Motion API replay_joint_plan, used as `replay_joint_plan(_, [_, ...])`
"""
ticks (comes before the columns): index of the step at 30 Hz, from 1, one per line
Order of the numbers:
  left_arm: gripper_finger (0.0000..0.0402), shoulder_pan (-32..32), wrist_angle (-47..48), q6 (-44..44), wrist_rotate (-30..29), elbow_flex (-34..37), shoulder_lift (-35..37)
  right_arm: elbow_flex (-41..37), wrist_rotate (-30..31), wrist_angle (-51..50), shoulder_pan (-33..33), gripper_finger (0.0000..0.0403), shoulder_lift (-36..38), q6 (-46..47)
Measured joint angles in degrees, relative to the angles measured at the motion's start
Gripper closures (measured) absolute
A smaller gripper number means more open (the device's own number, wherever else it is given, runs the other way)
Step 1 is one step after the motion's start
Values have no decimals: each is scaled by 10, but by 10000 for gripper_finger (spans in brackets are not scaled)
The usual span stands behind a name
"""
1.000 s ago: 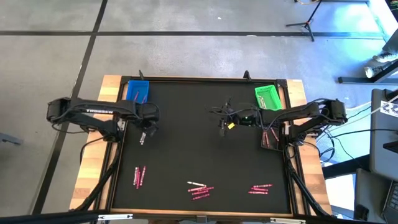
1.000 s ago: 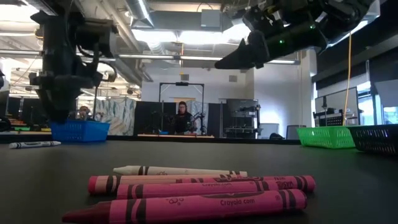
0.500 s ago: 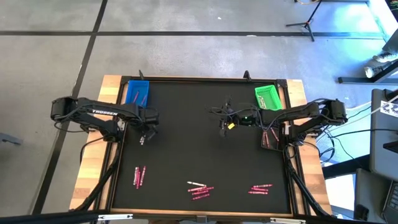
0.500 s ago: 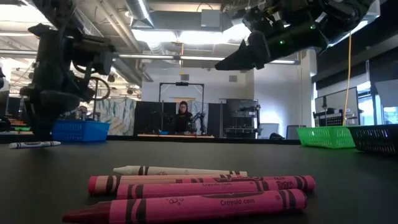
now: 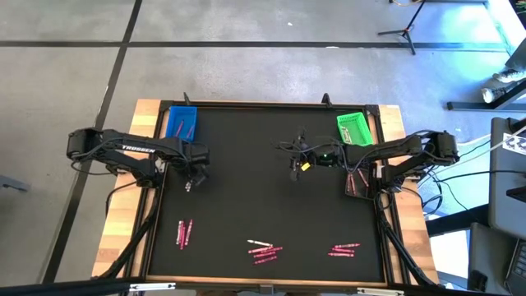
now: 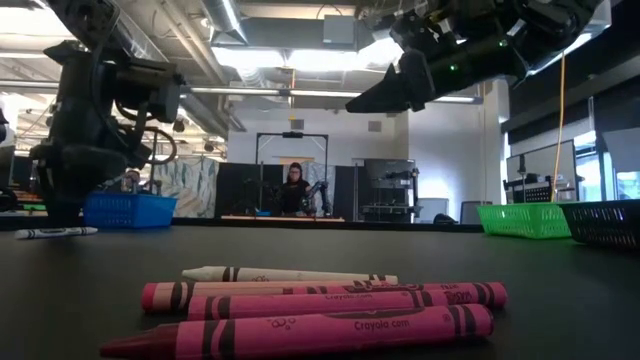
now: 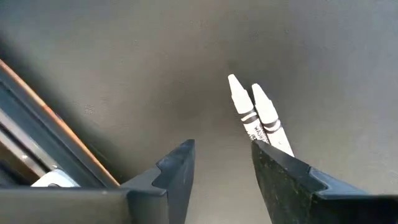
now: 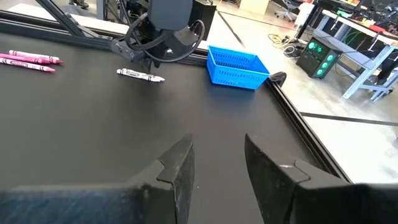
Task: Sort crayons
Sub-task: Put the white crayon into the green bin
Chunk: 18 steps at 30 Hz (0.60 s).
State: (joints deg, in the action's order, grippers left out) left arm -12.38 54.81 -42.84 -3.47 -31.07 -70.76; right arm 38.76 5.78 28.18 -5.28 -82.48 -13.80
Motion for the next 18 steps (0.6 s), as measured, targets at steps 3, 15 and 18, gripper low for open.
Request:
replay_joint_plan(3, [238, 1, 1, 4, 19, -2, -1, 0, 0, 0, 0, 265, 0, 0])
replay_joint_plan(15, [238, 8, -12, 15, 66, -3, 0, 0, 0, 0, 0, 265, 0, 0])
replay_joint_plan(18, [238, 28, -54, 15, 97, -3, 0, 0, 0, 0, 0, 265, 0, 0])
